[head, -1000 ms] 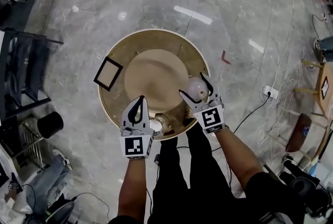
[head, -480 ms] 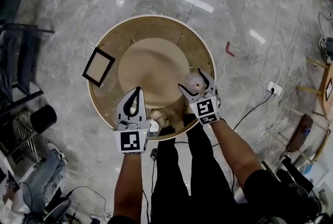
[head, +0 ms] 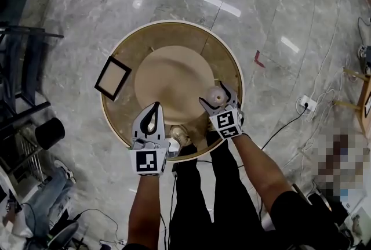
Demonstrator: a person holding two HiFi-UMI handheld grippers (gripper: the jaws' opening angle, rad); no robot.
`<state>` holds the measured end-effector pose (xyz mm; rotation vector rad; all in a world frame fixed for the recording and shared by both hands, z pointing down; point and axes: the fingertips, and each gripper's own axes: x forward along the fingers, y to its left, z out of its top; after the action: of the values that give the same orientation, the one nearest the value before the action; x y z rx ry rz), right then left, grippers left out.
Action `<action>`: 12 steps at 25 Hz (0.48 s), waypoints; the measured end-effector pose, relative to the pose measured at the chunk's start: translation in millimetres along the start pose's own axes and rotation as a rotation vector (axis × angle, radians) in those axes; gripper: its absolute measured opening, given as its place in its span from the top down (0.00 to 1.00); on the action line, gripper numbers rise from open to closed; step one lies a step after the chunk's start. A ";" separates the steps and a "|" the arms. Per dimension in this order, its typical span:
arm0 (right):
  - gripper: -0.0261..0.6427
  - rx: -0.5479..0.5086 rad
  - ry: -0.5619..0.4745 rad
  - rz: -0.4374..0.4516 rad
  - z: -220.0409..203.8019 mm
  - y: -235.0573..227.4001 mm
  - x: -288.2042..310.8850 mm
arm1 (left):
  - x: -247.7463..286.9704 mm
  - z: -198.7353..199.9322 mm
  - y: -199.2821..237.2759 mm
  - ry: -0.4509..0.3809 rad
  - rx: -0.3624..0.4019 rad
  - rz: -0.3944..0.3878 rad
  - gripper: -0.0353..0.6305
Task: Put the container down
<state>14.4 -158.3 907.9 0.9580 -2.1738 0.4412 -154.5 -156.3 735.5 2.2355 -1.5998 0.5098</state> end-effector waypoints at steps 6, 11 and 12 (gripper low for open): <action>0.36 -0.034 -0.029 -0.019 0.2 2.0 3.2 | 2.7 3.2 4.4 -0.021 -0.002 -0.011 0.95; 0.36 -0.034 -0.040 -0.014 -1.4 1.6 4.0 | 1.6 4.6 5.4 -0.029 -0.013 -0.010 0.95; 0.36 -0.030 -0.039 -0.007 -2.0 1.7 4.3 | 1.0 5.2 5.3 -0.031 -0.015 -0.010 0.95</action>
<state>12.0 -158.2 912.3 0.9645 -2.2051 0.3887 -158.8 -161.2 731.7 2.2495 -1.6009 0.4611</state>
